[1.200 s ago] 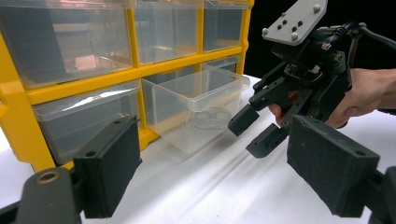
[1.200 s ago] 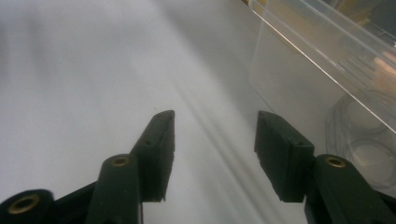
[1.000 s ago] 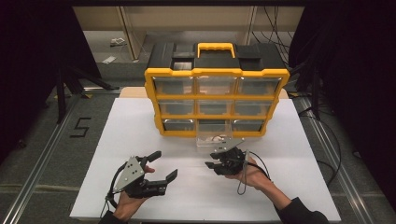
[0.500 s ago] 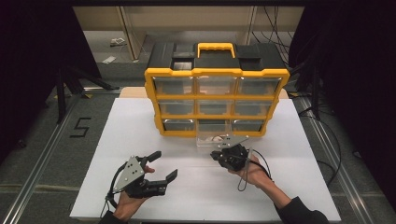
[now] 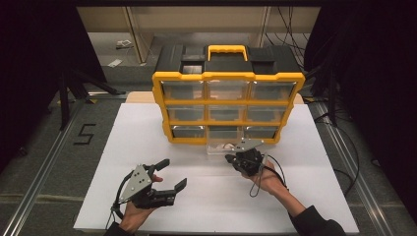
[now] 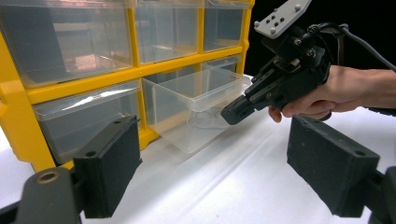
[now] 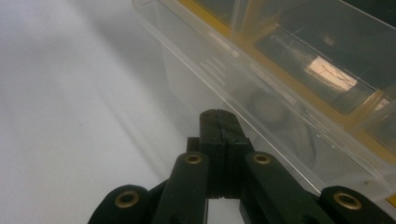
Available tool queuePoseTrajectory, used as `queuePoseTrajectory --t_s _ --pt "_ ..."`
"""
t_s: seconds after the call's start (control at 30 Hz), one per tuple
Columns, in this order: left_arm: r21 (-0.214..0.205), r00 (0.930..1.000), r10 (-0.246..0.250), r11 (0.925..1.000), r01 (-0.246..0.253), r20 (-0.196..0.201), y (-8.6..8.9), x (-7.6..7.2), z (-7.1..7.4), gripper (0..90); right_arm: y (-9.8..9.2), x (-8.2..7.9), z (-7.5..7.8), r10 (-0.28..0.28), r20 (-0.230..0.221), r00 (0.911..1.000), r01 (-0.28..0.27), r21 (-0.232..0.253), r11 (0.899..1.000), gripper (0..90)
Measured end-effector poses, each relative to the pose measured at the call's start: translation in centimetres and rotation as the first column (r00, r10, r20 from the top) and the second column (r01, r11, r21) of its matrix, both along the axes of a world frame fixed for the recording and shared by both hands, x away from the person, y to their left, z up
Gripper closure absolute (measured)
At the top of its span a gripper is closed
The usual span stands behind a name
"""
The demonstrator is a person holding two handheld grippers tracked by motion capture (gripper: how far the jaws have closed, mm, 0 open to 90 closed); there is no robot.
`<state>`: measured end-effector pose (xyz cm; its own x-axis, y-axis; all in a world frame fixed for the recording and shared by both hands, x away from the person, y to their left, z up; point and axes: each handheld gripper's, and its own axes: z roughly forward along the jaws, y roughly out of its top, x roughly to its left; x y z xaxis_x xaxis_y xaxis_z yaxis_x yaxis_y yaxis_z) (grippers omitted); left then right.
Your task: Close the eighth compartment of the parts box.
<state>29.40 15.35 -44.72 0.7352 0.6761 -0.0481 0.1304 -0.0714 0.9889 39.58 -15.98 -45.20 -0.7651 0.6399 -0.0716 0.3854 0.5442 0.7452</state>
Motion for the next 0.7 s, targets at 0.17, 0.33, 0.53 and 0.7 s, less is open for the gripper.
queuePoseTrajectory --t_s 0.17,0.33,0.53,0.7 --pt "0.001 1.0000 0.001 1.0000 -0.001 0.000 -0.04 0.01 -0.02 17.0 0.20 -0.02 -0.02 0.007 0.013 0.9999 -0.006 -0.011 1.000 90.0" --pt "0.001 1.0000 0.000 1.0000 0.000 0.000 -0.05 -0.03 0.00 17.0 0.25 0.01 0.01 0.005 0.015 0.9999 -0.005 -0.005 1.000 90.0" --pt "-0.002 1.0000 -0.001 1.0000 0.001 -0.001 -0.02 0.01 0.00 17.0 0.31 0.23 -0.04 0.000 0.018 0.9998 0.000 -0.002 1.000 90.0" --pt "0.001 1.0000 0.000 1.0000 0.000 0.001 -0.08 -0.03 0.00 17.0 0.35 0.38 0.00 -0.010 0.032 0.9995 0.010 -0.001 1.000 90.0"
